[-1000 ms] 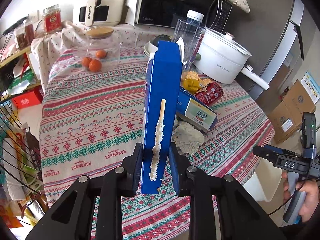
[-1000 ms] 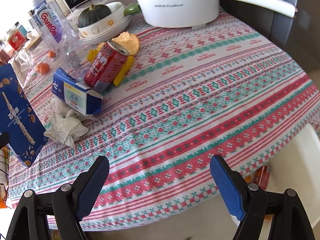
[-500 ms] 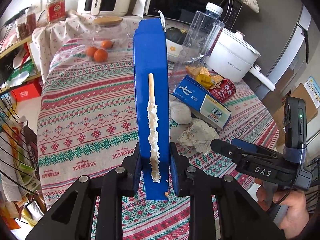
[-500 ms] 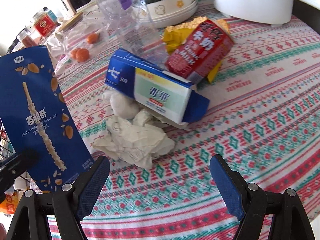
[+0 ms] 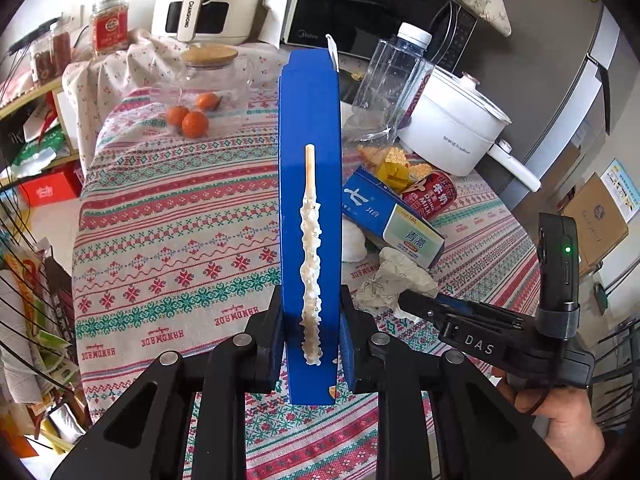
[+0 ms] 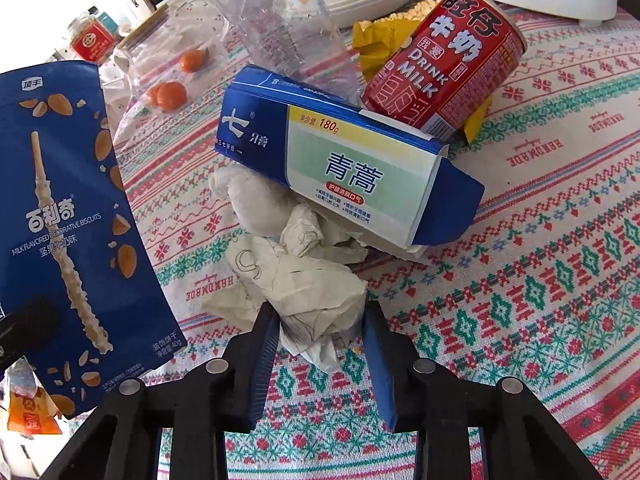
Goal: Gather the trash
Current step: 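Grasp the crumpled tissue with the right tool while the left tool holds the box, then carry the tissue and biscuit box over the white bin and release both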
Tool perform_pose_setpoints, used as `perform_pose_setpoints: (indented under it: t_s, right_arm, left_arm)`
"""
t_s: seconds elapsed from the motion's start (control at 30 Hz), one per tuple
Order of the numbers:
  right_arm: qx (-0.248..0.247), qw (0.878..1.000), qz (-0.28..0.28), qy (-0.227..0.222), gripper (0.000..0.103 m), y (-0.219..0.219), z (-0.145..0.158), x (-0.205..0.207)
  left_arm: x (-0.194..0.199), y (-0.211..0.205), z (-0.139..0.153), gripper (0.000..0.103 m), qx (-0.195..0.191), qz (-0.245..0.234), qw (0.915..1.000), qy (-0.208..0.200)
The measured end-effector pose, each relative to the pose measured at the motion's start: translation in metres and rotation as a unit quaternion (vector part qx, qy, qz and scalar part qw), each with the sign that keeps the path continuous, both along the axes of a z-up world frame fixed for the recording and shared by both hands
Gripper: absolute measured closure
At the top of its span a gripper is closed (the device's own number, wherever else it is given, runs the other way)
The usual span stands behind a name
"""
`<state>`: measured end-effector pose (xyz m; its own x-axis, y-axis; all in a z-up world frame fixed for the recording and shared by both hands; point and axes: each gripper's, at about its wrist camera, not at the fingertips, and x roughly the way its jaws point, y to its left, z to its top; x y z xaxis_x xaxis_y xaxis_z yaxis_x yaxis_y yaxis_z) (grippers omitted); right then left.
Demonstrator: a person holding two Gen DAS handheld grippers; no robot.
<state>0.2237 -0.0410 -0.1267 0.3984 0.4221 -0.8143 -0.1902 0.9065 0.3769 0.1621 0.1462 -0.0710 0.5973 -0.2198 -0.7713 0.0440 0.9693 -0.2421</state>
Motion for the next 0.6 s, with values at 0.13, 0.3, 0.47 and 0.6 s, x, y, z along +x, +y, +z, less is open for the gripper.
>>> perform_pose_setpoints:
  t_s: [0.13, 0.3, 0.47, 0.6]
  right_arm:
    - [-0.008, 1.0, 0.008, -0.016, 0.068, -0.011, 0.022, -0.01]
    - [-0.012, 0.999, 0.005, -0.037, 0.068, -0.042, 0.047, -0.028]
    - [-0.027, 0.998, -0.02, -0.044, 0.068, -0.083, 0.062, -0.045]
    - [-0.04, 0.997, -0.048, -0.044, 0.068, -0.123, 0.069, -0.055]
  left_arm:
    - [-0.006, 0.0, 0.005, 0.079, -0.021, 0.002, 0.9998, -0.001]
    - [-0.01, -0.009, 0.01, 0.079, -0.03, -0.009, 0.9995, -0.007]
    - [-0.015, -0.027, 0.014, 0.079, -0.038, -0.028, 0.9988, -0.008]
    - [-0.018, -0.045, 0.016, 0.079, -0.04, -0.046, 0.9981, -0.008]
